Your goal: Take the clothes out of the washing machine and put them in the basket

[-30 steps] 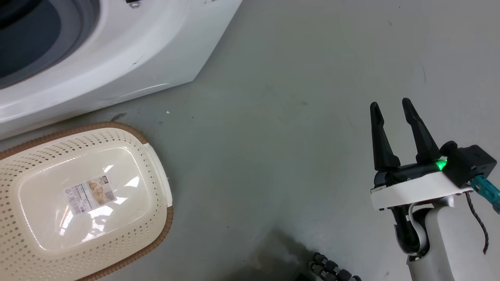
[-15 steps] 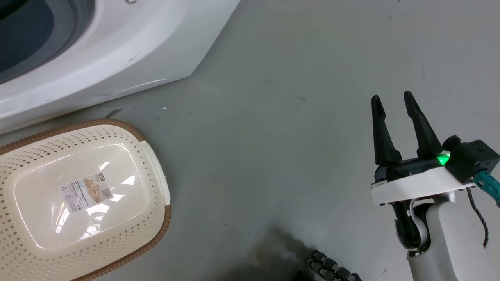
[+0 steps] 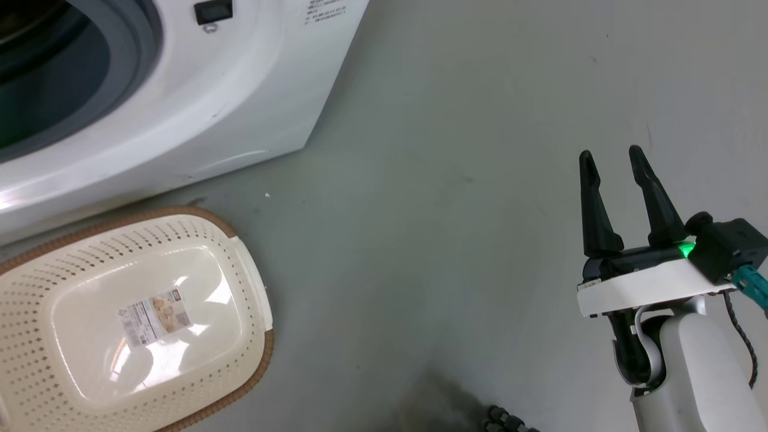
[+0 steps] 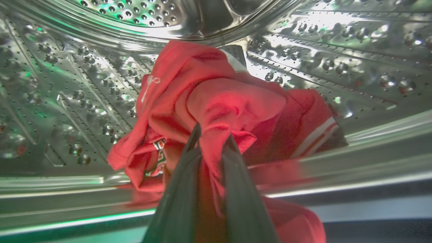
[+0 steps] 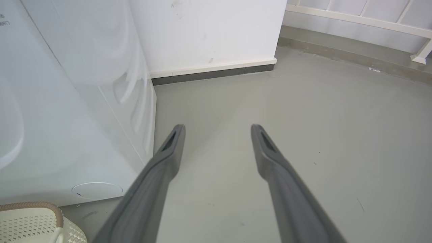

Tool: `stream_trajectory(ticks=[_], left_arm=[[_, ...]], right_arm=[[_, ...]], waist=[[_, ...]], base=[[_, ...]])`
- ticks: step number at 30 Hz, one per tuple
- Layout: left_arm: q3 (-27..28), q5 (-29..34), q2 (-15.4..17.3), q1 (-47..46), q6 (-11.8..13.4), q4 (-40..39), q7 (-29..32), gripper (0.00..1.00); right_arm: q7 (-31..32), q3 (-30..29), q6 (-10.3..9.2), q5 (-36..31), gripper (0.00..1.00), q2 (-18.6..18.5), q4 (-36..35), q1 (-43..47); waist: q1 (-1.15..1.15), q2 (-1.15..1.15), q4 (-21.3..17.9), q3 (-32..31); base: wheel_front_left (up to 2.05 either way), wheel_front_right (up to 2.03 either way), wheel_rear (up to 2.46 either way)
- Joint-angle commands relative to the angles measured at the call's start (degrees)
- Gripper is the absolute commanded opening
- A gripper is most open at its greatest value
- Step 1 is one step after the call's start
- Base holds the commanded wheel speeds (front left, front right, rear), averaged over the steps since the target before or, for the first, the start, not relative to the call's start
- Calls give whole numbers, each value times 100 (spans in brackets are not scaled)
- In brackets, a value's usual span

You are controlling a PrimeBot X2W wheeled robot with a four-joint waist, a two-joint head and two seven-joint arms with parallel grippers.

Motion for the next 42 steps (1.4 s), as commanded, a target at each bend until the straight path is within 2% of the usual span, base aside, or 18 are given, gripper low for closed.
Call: stream_trajectory(ticks=[1, 6, 7, 11, 20, 30, 35, 42], left_arm=[[25, -53, -52, 177, 19, 95, -218, 0], [163, -235, -279, 563, 64, 449, -1225, 0], [195, -291, -361, 722, 41, 619, -1650, 0], [220, -391, -541, 977, -24, 928, -2465, 0], [105, -501, -917, 1414, -238, 1331, -3705, 0], [-5, -562, -1230, 2099, -261, 643, -4152, 0], [-62, -616, -1465, 2819, -169, -307, -4161, 0], [-205, -634, -1771, 3943, 141, -2022, -3793, 0]], right_arm=[[-8, -28, -4, -65, 100, 3, 27, 75], [-8, -129, -4, -166, 100, 3, 77, 183], [-8, -181, -4, -245, 100, 2, 101, 262], [-8, -273, -4, -403, 100, 2, 137, 443], [43, -464, -4, -711, 100, 2, 101, 822], [357, -603, -4, -876, 100, 2, -259, 1171], [524, -682, -4, -939, 100, 3, -450, 1365], [746, -781, -4, -1048, 100, 2, -727, 1561]], waist=[[0, 0, 34, -183], [0, 0, 120, -615], [0, 0, 179, -840], [0, 0, 333, -1299], [0, 0, 713, -2186], [0, 0, 1025, -2662], [0, 0, 1196, -2840], [0, 0, 1535, -2965]], base=[[0, 0, 0], [0, 0, 0], [0, 0, 0], [0, 0, 0], [0, 0, 0], [0, 0, 0], [0, 0, 0], [0, 0, 0]])
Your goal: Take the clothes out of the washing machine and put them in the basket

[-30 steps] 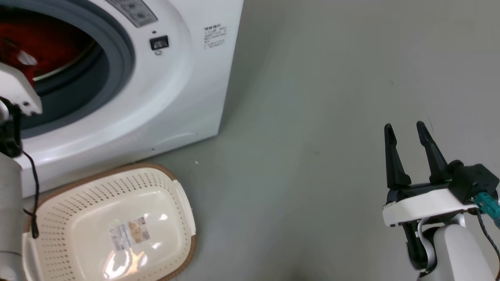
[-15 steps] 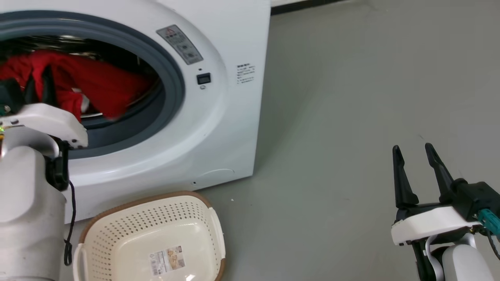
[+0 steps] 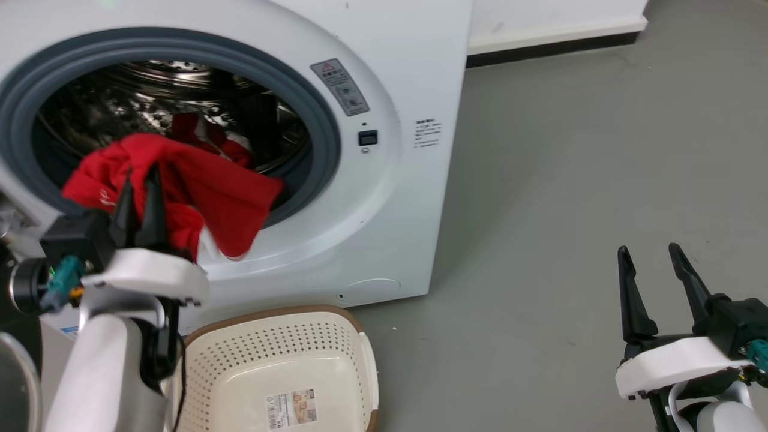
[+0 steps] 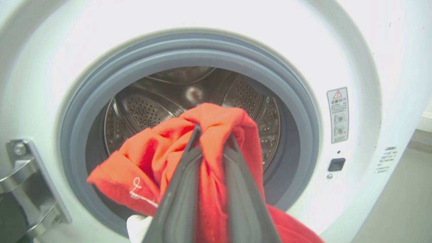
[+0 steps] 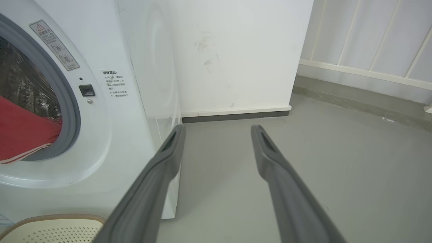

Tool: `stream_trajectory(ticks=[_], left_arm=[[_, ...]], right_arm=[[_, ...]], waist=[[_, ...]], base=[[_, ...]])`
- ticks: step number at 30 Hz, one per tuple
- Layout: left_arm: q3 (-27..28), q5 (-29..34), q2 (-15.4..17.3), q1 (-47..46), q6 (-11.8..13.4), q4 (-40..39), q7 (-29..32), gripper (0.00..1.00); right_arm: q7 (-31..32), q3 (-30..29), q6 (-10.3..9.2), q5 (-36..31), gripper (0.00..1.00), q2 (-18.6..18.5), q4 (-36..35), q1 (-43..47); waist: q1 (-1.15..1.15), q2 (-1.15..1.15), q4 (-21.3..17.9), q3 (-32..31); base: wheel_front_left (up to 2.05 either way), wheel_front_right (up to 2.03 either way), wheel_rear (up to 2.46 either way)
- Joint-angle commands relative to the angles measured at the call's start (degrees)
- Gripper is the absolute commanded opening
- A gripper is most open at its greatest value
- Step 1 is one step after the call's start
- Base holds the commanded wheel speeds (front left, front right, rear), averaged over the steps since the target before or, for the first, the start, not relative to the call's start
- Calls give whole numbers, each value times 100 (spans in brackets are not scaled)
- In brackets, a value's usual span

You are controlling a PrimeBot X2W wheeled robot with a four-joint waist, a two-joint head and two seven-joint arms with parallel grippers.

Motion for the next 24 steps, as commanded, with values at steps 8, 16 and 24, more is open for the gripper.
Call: stream_trajectory(ticks=[8, 16, 24], left_arm=[[-213, 52, -225, 1362, 341, -1404, 450, 0], [-371, -173, -642, 2152, 486, -903, 400, 0], [-442, -401, -905, 1904, 350, 573, 14, 0]], right_arm=[[218, 13, -4, -117, 100, -2, -264, 176], [311, 84, -4, -119, 100, -2, -444, 105], [289, 184, -4, -78, 100, -2, -488, -133]], waist=[[1, 0, 449, -177], [1, 0, 543, 5], [1, 0, 387, 490]], base=[[0, 0, 0], [0, 0, 0], [0, 0, 0]])
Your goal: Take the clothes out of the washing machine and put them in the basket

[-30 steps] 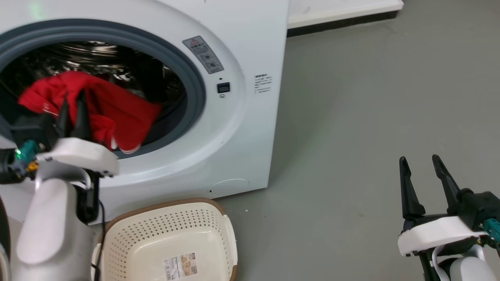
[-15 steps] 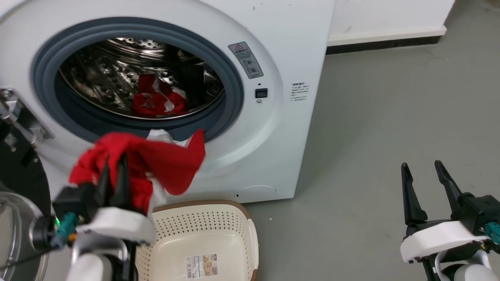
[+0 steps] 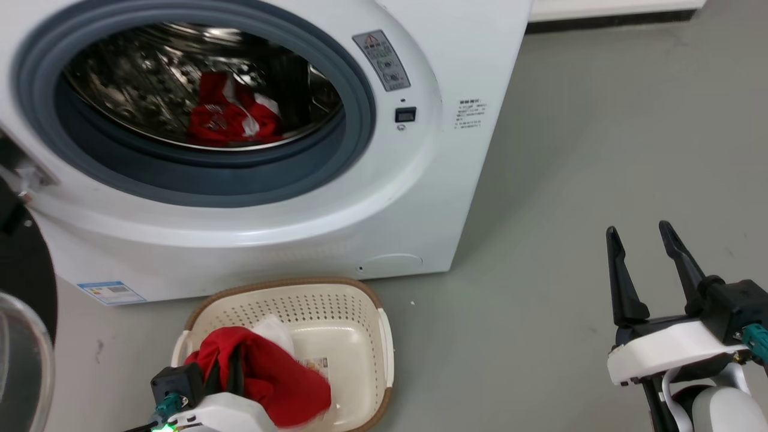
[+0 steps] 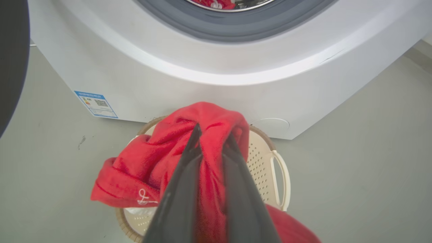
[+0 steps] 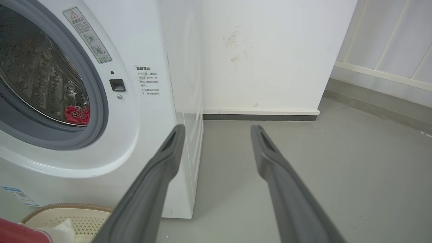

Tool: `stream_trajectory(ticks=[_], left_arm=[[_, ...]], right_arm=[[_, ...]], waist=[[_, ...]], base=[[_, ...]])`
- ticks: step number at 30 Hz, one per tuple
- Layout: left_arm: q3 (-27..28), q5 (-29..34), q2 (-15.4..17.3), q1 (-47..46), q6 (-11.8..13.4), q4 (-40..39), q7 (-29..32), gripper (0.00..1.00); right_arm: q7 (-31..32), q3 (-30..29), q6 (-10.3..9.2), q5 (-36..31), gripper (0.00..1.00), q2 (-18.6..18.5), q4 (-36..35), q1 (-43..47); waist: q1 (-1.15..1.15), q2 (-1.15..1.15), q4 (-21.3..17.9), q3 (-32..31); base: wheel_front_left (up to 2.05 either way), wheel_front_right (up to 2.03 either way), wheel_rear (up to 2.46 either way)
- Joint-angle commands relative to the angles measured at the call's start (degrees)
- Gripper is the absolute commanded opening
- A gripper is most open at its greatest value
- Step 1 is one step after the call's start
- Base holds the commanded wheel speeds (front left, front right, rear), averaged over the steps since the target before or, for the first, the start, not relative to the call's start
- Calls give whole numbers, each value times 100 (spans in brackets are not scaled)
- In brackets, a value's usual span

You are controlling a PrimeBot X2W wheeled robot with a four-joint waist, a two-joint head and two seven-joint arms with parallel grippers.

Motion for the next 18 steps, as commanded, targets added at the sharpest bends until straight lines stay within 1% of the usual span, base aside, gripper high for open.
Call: stream_trajectory(ticks=[1, 3, 8, 14, 18], left_arm=[[-10, 24, -6, -196, -8, 185, -95, 0], [12, -42, -63, -385, -49, 592, -215, 0], [26, -51, -90, -1012, -158, 1564, -398, 0], [72, 15, -42, -1949, -299, 2558, -493, 0], [139, 76, -6, -2485, -346, 3101, -508, 0]], right_arm=[[-33, 17, -4, 16, 100, -1, 9, -99], [-62, 34, -4, 42, 100, -1, 27, -169], [-171, 83, -4, 50, 100, 0, 53, -366], [-285, 104, -4, 110, 100, 1, 35, -669], [-367, 157, -4, 153, 100, 2, 48, -891]], waist=[[0, 0, -122, 197], [0, 0, -197, 383], [0, 0, -385, 855], [0, 0, -579, 1570], [0, 0, -696, 2060]], base=[[0, 0, 0], [0, 0, 0], [0, 0, 0], [0, 0, 0], [0, 0, 0]])
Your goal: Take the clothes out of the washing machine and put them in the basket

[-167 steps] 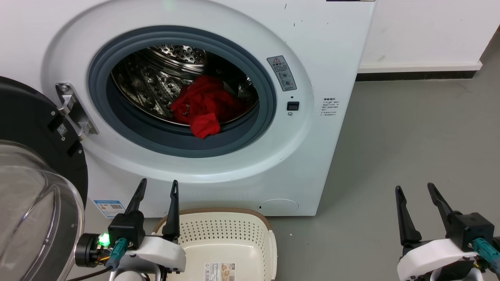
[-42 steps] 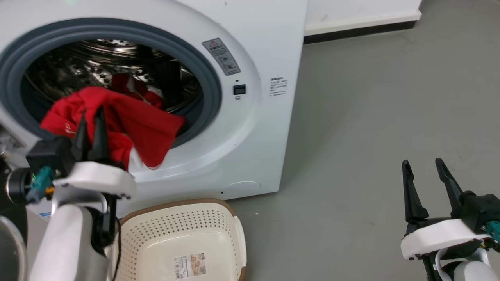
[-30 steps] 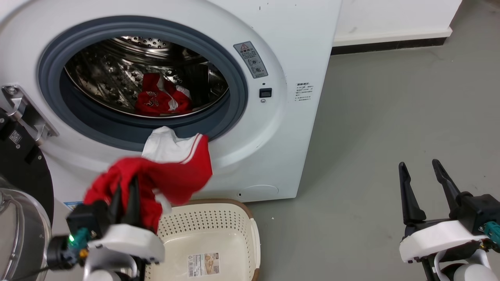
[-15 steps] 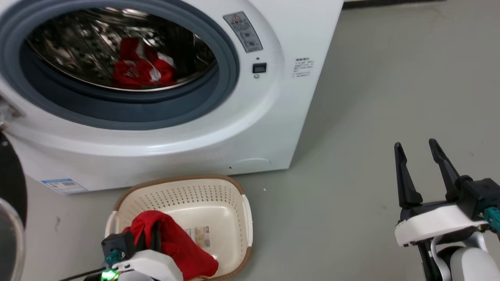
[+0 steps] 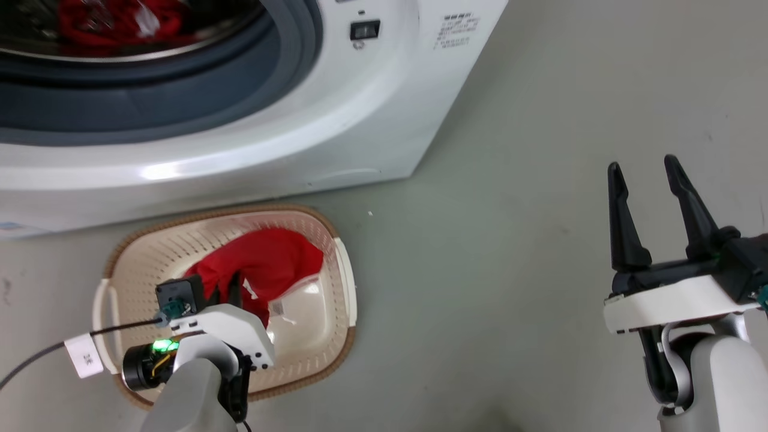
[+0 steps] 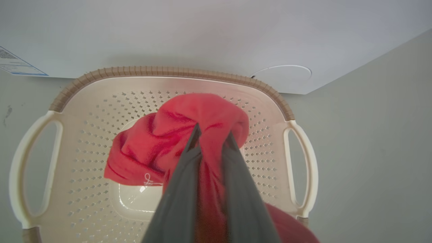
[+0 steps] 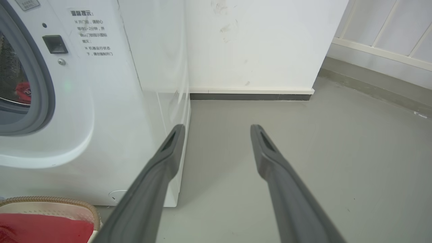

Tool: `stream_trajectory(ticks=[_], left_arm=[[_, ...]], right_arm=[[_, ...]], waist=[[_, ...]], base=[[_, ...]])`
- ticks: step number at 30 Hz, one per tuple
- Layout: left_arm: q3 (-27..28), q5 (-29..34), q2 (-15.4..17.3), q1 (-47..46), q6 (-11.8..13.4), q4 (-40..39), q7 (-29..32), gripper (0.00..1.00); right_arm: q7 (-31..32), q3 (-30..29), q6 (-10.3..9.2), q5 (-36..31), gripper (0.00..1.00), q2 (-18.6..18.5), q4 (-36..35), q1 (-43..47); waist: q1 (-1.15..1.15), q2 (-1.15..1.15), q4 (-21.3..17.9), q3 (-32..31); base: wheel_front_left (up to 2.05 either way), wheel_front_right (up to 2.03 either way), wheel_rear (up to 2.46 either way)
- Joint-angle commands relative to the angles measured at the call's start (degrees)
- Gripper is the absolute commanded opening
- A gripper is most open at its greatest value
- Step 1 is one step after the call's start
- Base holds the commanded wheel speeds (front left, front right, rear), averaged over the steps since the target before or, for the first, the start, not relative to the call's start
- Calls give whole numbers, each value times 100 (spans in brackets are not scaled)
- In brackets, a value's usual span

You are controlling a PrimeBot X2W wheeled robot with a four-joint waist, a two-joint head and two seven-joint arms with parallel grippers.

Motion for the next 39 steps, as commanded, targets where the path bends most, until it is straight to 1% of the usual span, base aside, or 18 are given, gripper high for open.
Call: stream_trajectory(ticks=[1, 5, 9, 14, 15, 16, 17, 18, 19, 20, 26, 29, 34, 39], left_arm=[[35, 37, 49, -171, -37, 157, -35, 0], [65, 36, 78, -460, -93, 783, -27, 0], [176, -91, 116, -568, -159, 1426, -28, 0], [184, -101, 163, -669, -178, 1830, -29, 0], [175, -91, 162, -675, -183, 1877, -29, 5], [176, -95, 161, -695, -173, 1911, -29, 32], [171, -95, 160, -723, -164, 1934, -29, 32], [162, -87, 155, -740, -163, 1956, -29, 76], [164, -87, 151, -742, -155, 1970, -29, 94], [153, -76, 149, -736, -152, 1983, -29, 100], [131, -61, 86, -523, -241, 1929, -29, 100], [139, -28, 43, -405, -289, 1756, -29, 100], [216, 51, -19, -76, -301, 1226, -30, 100], [335, 209, -75, 217, -270, 521, -30, 100]], right_arm=[[-70, 30, -4, 32, 100, 3, 10, -149], [-225, 98, -4, 127, 100, 3, 72, -338], [-343, 172, -4, 205, 100, 3, 188, -469], [-442, 175, -4, 248, 100, 2, 301, -554], [-457, 173, -4, 257, 100, 4, 325, -563], [-475, 168, -4, 257, 100, 3, 347, -566], [-477, 169, -4, 260, 100, 3, 374, -566], [-493, 171, -4, 258, 100, 3, 405, -568], [-497, 172, -4, 243, 100, 2, 436, -572], [-508, 199, -4, 232, 100, 2, 462, -585], [-558, 254, -4, 179, 100, 1, 557, -526], [-545, 242, -4, 156, 100, 0, 610, -416], [-449, 189, -4, 101, 100, 1, 634, -233], [-351, 168, -4, 78, 100, 1, 551, -23]], waist=[[-1, 0, -202, 486], [-1, 0, -329, 819], [-1, 0, -452, 989], [-1, 0, -518, 1143], [-1, 0, -517, 1157], [-1, 0, -514, 1169], [-1, 0, -509, 1174], [-1, 0, -500, 1164], [-1, 0, -489, 1129], [-1, 0, -477, 1079], [-1, 0, -359, 530], [-1, 0, -277, 174], [-1, 0, -118, -383], [-1, 0, 48, -833]], base=[[0, 0, 0], [0, 0, 0], [0, 0, 0], [0, 0, 0], [0, 0, 0], [0, 0, 0], [0, 0, 0], [0, 0, 0], [0, 0, 0], [0, 0, 0], [0, 0, 0], [0, 0, 0], [0, 0, 0], [0, 0, 0]])
